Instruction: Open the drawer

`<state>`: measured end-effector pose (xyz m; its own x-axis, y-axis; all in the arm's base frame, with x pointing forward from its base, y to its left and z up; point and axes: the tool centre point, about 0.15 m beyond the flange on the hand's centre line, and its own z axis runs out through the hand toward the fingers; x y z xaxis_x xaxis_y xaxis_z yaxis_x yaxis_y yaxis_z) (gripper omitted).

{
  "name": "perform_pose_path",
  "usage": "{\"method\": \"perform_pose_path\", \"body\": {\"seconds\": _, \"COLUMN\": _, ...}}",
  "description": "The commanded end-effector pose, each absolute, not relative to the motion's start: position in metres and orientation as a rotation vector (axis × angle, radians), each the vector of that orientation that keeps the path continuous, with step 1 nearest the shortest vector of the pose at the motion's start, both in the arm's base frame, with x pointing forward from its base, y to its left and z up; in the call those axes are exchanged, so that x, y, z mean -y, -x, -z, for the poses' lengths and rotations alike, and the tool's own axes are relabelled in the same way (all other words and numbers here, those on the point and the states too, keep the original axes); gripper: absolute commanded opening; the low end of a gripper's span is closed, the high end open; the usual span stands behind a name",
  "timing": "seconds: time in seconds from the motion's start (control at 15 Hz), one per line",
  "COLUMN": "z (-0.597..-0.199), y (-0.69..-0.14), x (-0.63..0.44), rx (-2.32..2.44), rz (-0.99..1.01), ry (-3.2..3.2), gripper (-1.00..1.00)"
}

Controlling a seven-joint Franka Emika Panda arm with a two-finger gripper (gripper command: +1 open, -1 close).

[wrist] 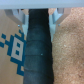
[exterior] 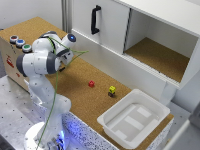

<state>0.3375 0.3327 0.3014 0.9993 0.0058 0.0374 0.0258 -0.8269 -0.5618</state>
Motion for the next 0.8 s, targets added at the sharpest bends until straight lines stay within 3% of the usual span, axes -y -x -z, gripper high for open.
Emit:
{"method": "perform_pose_path", "body": {"seconds": 0.0, "z": -0.282, "y": -0.350, "x": -0.285, "rx": 0.012, "rz": 0.031, "ry": 2.479, "gripper": -1.00}}
{"method": "perform_pose_path", "body": {"seconds": 0.73, "z": -0.282, "y": -0.359, "x": -0.222, "rx": -0.089, "rz": 0.055, "ry": 2.491, "gripper": -1.00}}
